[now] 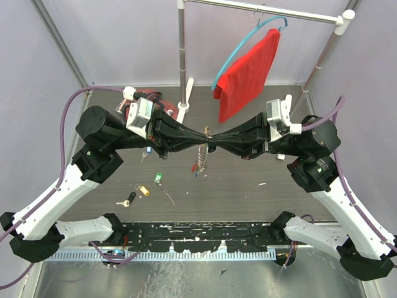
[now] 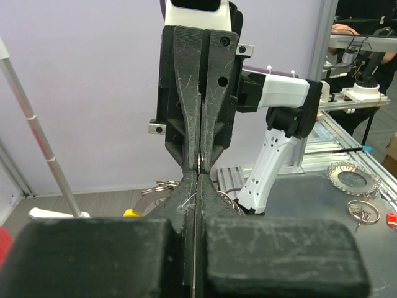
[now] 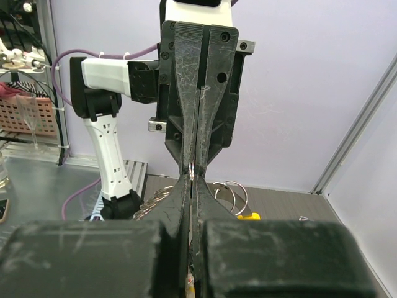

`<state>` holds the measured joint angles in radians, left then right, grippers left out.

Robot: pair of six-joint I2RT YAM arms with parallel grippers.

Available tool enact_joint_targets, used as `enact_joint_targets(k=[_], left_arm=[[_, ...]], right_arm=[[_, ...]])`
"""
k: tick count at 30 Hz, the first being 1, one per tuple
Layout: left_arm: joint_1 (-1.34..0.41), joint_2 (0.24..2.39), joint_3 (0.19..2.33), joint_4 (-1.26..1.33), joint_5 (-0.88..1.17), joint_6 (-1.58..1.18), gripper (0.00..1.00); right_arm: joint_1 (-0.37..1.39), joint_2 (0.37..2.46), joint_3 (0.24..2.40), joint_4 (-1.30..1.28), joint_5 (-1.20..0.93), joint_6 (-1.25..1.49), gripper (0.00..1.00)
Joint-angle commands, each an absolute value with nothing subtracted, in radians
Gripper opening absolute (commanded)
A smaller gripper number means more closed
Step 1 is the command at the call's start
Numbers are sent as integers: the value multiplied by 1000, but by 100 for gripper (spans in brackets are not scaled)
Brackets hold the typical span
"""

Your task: Put the keys on the keyring

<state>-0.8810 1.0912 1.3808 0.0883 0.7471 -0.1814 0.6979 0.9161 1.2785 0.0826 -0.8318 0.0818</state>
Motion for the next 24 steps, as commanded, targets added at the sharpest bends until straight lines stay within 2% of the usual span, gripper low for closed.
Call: enact_joint_targets(k=[1,5,9,11,15,22,24], left_arm=[[-892,1099,1419,90,743,-162,0],[-892,1096,1442,10,742,-92,0],[-892,1088,1481,-115,711,18,0],[-891,1082,1486,-156,701,78,0],[-892,1075,1482,-202,684,180,0],[-891,1042,1455,-197,632,266,0],[-892,1030,1444,-211,676,327,0]], right_arm=[[699,918,1290,130,-816,80,1],[699,926,1305,106,-843,64,2],[698,944,1357,8,-882,-1,10],[699,946,1371,-32,-886,-31,18],[699,945,1388,-90,-886,-85,27],[699,909,1406,-190,-836,-181,37],[699,892,1400,-212,-811,-211,39]])
